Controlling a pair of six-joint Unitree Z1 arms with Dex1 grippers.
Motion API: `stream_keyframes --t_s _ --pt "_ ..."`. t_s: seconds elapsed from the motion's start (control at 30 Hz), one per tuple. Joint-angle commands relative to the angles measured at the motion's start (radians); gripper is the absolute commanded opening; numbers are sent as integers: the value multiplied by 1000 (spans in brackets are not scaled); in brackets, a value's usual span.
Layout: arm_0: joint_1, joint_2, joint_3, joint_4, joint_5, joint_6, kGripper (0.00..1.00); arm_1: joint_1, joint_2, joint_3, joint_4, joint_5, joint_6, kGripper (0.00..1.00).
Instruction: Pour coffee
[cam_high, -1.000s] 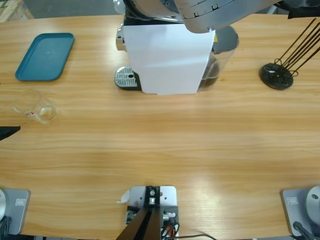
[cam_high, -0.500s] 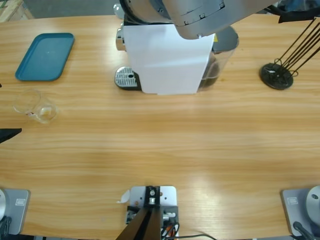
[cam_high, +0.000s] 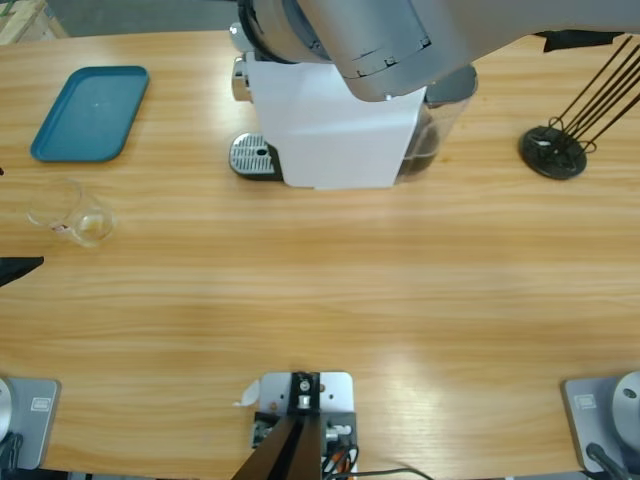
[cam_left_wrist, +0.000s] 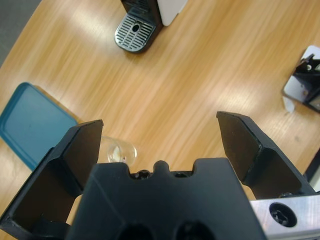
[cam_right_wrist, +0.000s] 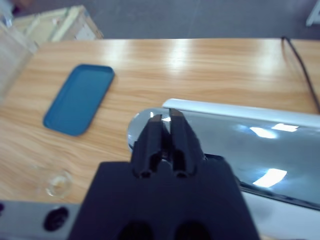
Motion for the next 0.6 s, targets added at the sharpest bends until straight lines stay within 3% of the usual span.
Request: stream_keyframes --t_s 0.03,0.13,0.23,0.4,0.5,0.6 --pt "73 15 35 -17 11 -102 996 4 -104 54 66 6 -161 1000" --pt "112 42 34 -15 10 -113 996 -81 -179 41 78 156 -258 1000" --pt "117 46 33 -11 10 -110 996 -168 -264 57 87 375 -340 1000" --pt "118 8 30 33 -19 -90 996 -271 -409 223 90 637 -487 1000" --pt "120 -13 33 72 -48 -42 1000 -326 -502 366 88 724 -570 1000" --pt "166 -30 58 89 -62 -20 1000 -343 -601 508 79 732 -596 1000"
